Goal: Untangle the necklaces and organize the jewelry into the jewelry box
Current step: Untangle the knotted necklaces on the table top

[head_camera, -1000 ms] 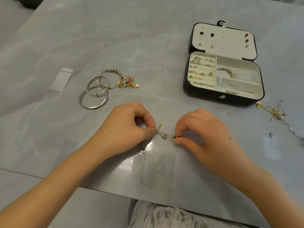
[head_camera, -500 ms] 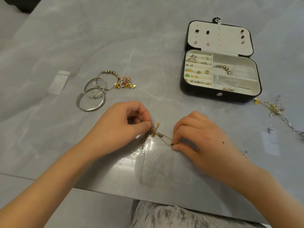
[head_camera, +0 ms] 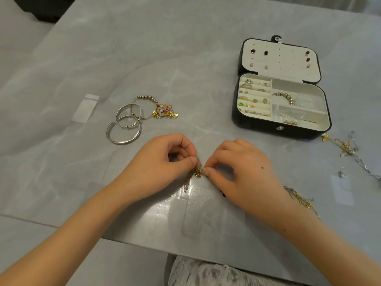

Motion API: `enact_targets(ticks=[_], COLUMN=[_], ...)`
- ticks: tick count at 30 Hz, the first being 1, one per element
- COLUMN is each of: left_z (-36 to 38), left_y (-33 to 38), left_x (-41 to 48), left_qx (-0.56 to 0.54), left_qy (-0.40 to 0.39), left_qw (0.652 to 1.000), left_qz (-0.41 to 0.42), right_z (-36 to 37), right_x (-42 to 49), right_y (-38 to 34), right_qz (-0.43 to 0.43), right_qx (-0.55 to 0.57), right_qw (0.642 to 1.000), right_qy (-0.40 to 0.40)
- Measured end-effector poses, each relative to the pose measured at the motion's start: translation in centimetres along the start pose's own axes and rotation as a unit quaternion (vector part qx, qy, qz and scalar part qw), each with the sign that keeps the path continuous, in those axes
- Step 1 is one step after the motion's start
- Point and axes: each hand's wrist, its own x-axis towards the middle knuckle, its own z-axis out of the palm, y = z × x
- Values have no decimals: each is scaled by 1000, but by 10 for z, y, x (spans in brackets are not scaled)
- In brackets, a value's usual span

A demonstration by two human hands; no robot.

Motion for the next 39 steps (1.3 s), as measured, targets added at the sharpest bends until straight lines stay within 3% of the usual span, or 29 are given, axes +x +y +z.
enact_targets(ticks=[8, 12, 17, 25, 29, 39], left_z=[5, 7, 3, 12, 17, -5], left_y=[-9, -16, -27, -24, -22, -19], left_x=[-2, -8, -19, -12, -14, -29], left_qx=[81, 177, 243, 287, 302, 365], left_qy=[30, 81, 88, 135, 121, 56], left_qw=[996, 977, 958, 941, 939, 926], left_qz=[30, 88, 125, 122, 111, 82], right_z=[-24, -29, -28, -32, -25, -31], right_x=[14, 34, 55, 28, -5, -23], right_y=[-2, 0, 4, -3, -14, -13], right_qz=[81, 44, -8, 51, 77, 90], right_qx=[113, 43, -40, -38, -70, -63], right_qw=[986, 993, 995, 996, 984, 974], right_qy=[-93, -100, -95, -58, -145, -201])
